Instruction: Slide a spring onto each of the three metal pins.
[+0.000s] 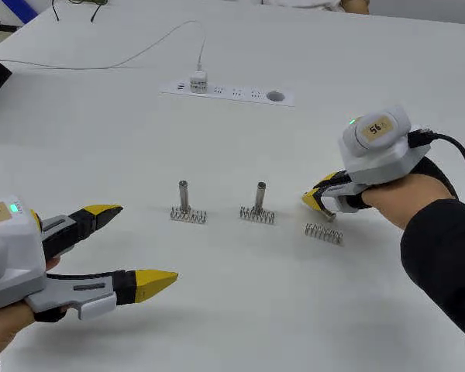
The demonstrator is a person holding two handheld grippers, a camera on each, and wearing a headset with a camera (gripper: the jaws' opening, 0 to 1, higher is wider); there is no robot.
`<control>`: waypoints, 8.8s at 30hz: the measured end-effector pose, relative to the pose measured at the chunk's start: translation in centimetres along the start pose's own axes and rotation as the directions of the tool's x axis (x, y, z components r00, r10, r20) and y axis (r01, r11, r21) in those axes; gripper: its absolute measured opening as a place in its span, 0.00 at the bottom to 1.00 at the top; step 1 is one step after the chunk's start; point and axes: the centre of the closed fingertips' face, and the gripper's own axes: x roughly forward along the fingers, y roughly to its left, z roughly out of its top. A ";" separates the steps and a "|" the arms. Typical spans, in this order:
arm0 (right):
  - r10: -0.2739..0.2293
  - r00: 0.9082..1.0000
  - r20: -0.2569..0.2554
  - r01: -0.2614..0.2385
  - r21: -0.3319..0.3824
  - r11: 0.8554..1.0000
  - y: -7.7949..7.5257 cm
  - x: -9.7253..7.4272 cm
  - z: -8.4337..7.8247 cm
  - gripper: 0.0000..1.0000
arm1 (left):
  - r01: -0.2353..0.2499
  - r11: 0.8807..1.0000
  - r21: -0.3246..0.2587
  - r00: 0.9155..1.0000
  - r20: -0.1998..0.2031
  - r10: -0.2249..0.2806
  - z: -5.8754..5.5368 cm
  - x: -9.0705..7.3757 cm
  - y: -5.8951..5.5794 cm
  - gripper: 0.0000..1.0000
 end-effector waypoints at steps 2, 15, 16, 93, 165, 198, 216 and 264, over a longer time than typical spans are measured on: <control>0.004 1.000 -0.008 -0.004 0.009 1.000 -0.1 0.2 -0.1 0.17 | -0.002 1.000 -0.002 1.000 0.001 0.002 0.0 0.0 0.1 0.85; 0.028 0.999 -0.041 -0.027 0.017 0.999 -0.1 0.7 -0.3 0.11 | -0.009 1.000 -0.009 1.000 -0.001 0.009 -0.3 -0.1 0.3 0.84; 0.031 0.999 -0.044 -0.030 0.019 0.999 0.0 0.7 -0.3 0.11 | -0.010 1.000 -0.009 1.000 -0.001 0.010 -0.3 -0.1 0.3 0.84; -0.039 0.992 0.121 0.028 0.090 0.996 1.0 -5.9 -0.2 0.10 | 0.001 1.000 0.009 1.000 0.027 -0.002 1.0 -0.1 -0.3 0.83; 0.184 0.950 -0.252 -0.266 -0.343 0.901 5.2 -1.7 -3.1 0.12 | -0.012 1.000 0.000 1.000 0.023 0.012 0.6 -0.5 0.0 0.83; 0.157 0.986 -0.059 -0.165 -0.187 0.968 5.0 -5.1 -1.3 0.12 | -0.008 1.000 0.004 0.999 0.032 0.008 0.9 -0.6 0.0 0.82; 0.158 0.983 0.092 -0.150 -0.082 0.985 5.1 -7.5 0.8 0.12 | -0.009 1.000 0.007 0.999 0.035 0.009 1.3 -0.6 -0.1 0.82; 0.021 0.958 0.287 -0.045 0.075 0.996 0.6 -8.8 2.9 0.12 | -0.011 1.000 0.008 1.000 0.025 0.011 1.0 -0.6 0.0 0.82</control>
